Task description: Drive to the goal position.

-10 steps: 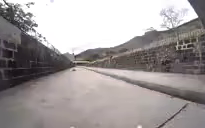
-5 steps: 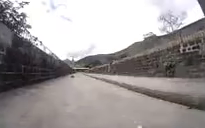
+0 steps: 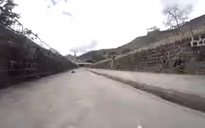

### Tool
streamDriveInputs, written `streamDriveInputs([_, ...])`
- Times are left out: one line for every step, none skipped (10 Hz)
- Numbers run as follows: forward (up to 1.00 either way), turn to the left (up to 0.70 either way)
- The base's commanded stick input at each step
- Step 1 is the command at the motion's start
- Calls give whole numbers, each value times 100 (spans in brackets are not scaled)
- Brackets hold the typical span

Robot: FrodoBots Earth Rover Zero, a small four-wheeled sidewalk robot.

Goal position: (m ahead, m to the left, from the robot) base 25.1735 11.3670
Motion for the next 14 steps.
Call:
streamDriveInputs([100,40])
streamDriveInputs([100,40])
streamDriveInputs([100,27])
streamDriveInputs([100,12])
streamDriveInputs([100,0])
streamDriveInputs([100,0])
streamDriveInputs([100,0])
streamDriveInputs([100,0])
streamDriveInputs([100,0])
streamDriveInputs([100,0])
streamDriveInputs([100,0])
streamDriveInputs([100,0])
streamDriveInputs([100,0])
streamDriveInputs([100,0])
